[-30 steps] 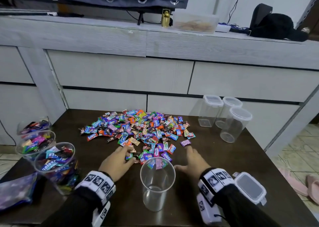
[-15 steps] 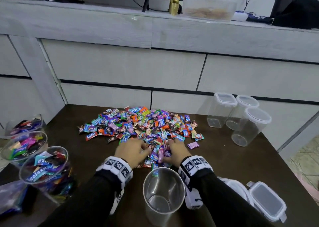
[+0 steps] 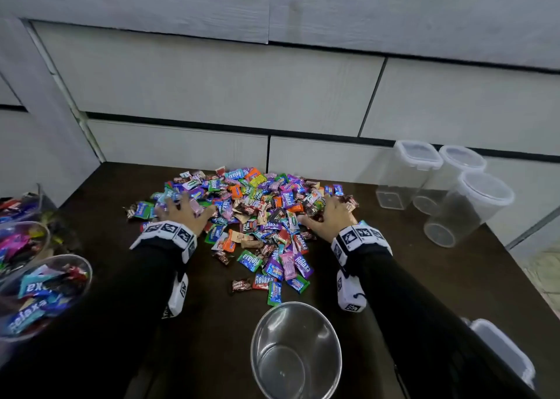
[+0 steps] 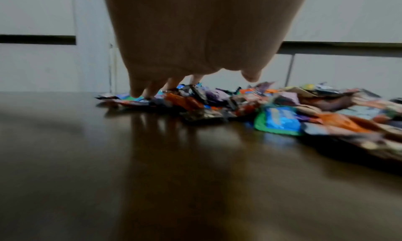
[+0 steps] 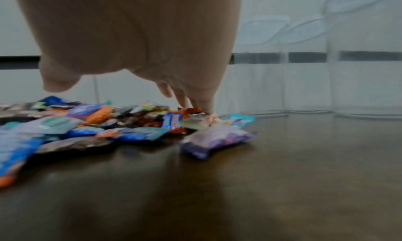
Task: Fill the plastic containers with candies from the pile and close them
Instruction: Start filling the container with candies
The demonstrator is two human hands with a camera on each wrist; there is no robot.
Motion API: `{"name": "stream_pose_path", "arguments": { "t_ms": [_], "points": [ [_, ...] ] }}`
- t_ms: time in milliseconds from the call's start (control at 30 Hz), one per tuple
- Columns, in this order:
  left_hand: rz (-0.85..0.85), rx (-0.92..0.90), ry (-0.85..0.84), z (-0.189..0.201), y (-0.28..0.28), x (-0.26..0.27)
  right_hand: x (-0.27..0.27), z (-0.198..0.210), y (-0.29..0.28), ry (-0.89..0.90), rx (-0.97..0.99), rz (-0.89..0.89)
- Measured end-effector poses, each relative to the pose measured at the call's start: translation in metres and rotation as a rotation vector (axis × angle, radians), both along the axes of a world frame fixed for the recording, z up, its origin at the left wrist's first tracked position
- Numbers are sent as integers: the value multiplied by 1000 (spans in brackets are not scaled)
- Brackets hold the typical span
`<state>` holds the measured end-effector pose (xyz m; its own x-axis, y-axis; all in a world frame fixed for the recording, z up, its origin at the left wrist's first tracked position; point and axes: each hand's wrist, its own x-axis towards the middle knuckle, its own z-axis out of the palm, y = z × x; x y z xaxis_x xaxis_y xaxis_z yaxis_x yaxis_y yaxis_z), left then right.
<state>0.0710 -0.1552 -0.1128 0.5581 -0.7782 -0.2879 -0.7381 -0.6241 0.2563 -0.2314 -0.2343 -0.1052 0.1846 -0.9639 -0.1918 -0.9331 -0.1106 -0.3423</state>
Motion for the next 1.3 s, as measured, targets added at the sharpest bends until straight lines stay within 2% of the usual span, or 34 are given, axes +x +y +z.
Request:
{"name": "stream_pose_path", "arguments": {
  "t_ms": [167, 333, 467, 633, 833, 933, 1133, 1300],
  "points": [
    [-200, -44, -28, -8, 6, -39, 37, -7, 26, 63, -36, 240],
    [-483, 15, -177, -14, 22, -74, 52, -11, 48, 271, -138, 406],
    [-528, -70, -331, -15, 29, -84, 55, -8, 51, 307, -211, 429],
    [-567, -124, -330, -9, 24, -93, 62, -5, 51, 233, -185, 417],
    [-554, -244, -106, 5, 20, -85, 59, 4, 44, 48, 3, 383],
    [-562, -305, -61, 9, 28, -82, 49, 9, 45, -48, 6, 353],
    [-526, -372, 142, 23, 40, -85, 21, 29, 59, -219, -9, 315],
    [-528, -528, 267, 47, 56, -86, -3, 51, 83, -350, -41, 287]
  ]
}}
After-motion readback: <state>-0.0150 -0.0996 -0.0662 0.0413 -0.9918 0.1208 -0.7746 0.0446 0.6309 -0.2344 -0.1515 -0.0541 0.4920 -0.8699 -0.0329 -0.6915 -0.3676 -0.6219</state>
